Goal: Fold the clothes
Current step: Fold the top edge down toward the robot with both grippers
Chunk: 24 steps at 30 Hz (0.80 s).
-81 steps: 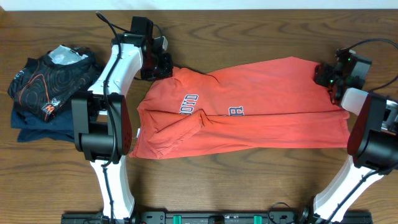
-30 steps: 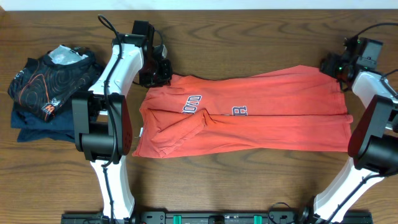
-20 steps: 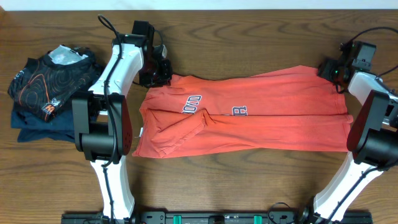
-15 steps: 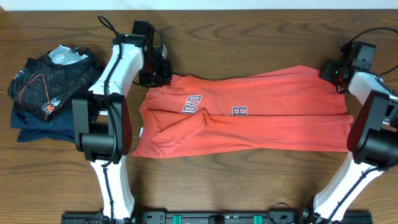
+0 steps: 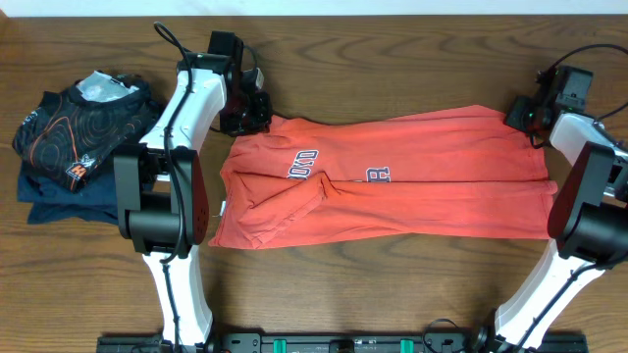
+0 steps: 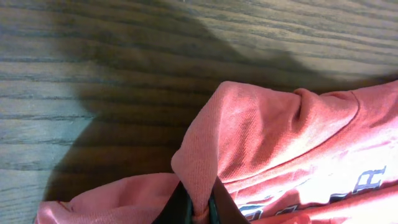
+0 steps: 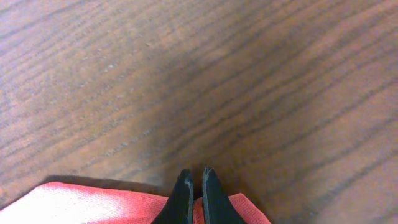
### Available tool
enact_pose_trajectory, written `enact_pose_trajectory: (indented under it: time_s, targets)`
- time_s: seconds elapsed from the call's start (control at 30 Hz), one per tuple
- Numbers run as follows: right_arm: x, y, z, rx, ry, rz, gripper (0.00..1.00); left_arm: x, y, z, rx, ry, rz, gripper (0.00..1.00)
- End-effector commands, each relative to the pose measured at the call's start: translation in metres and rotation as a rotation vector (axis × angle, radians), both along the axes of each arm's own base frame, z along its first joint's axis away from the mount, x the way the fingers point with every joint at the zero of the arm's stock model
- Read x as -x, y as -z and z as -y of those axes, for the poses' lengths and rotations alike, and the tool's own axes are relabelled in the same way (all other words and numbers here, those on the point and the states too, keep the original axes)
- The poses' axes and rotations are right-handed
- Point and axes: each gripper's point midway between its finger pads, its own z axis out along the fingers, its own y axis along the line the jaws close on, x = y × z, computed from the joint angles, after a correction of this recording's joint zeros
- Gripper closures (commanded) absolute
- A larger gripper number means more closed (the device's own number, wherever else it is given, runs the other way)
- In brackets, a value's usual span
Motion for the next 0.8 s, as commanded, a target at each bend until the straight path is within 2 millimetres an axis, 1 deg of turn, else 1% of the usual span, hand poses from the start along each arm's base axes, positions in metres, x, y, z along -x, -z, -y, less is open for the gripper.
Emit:
enact_pose_trajectory:
  time_s: [0.0,0.1,0.2,0.27,0.37,0.53,0.67,0.77]
  targets:
    - [0.001,-0.034,0.013,0.045,0.036,0.040,0.99,-0.001,-0.005,-0.003,-0.009,-0.010,0.009,0.94]
    - [0.013,-0.053,0.017,0.077,0.061,0.018,0.99,-0.001,-0.016,-0.003,-0.007,-0.011,0.032,0.94]
    - [0.031,-0.063,0.019,0.102,0.086,-0.040,0.99,0.001,-0.033,-0.004,-0.005,-0.011,0.055,0.94]
    - [0.045,-0.067,0.018,0.105,0.095,-0.085,0.99,0.008,-0.041,-0.004,-0.006,-0.011,0.046,0.94]
    - [0.069,-0.074,0.017,0.118,0.112,-0.162,0.99,0.026,-0.043,-0.006,-0.014,-0.010,-0.020,0.94]
    - [0.112,-0.087,0.024,0.186,0.163,-0.298,0.99,0.063,-0.041,-0.010,-0.032,-0.008,-0.177,0.94]
    - [0.144,-0.085,0.022,0.196,0.169,-0.422,0.99,0.087,-0.042,-0.012,-0.044,-0.006,-0.278,0.94]
    - [0.155,-0.081,0.019,0.187,0.163,-0.474,0.99,0.105,-0.045,-0.013,-0.052,0.002,-0.350,0.94]
